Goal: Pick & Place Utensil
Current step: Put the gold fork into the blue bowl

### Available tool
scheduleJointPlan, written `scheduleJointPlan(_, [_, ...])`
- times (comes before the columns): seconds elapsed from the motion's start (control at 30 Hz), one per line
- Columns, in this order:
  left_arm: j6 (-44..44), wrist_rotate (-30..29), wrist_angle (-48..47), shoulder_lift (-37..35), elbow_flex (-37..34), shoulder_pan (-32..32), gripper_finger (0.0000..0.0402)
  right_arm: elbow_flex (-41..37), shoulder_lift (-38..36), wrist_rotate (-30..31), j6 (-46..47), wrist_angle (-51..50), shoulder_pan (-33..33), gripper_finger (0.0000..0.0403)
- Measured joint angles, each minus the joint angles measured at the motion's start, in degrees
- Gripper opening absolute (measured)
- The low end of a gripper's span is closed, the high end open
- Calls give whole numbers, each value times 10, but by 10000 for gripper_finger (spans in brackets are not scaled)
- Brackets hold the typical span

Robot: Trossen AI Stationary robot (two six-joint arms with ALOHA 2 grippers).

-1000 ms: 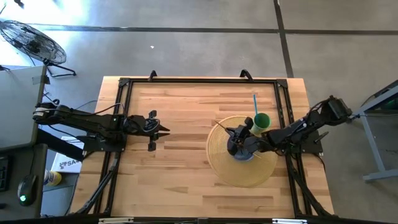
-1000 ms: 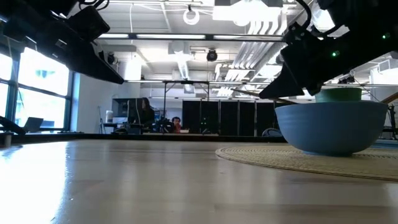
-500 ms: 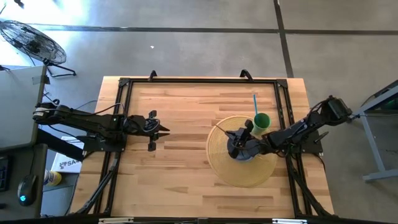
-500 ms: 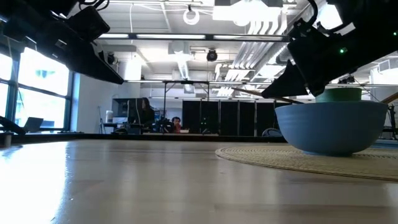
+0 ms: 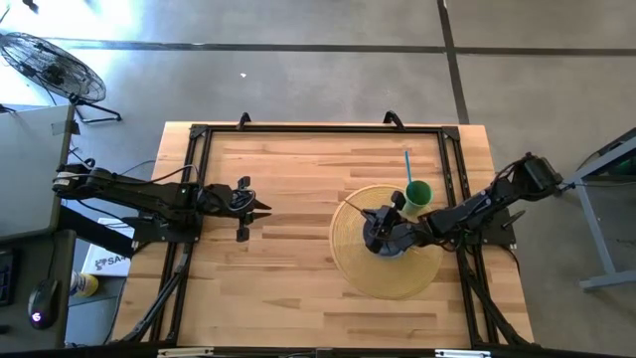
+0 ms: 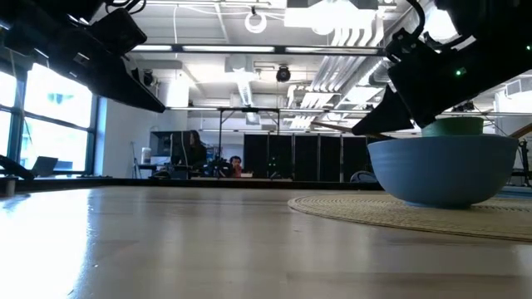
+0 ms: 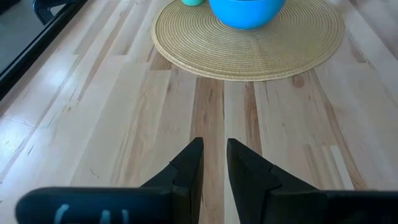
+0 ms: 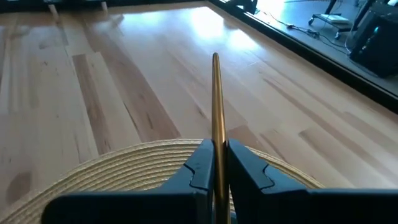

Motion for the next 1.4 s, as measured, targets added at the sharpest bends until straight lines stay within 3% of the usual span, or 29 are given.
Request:
scheduleJointPlan(0.2, [-4, 0, 0, 0, 0, 0, 66, 0, -18, -24, -8, -24, -13, 23])
scheduleJointPlan(0.57, [-4, 0, 2, 1, 0, 0, 66, 0, -140, -77, -68, -52, 8, 23])
scheduleJointPlan(1.1, [-4, 0, 2, 1, 0, 0, 66, 0, -48, -91, -20, -51, -12, 23])
scheduleJointPlan(1.4, [-4, 0, 2, 1, 0, 0, 66, 0, -37, -89, 10, -51, -11, 23])
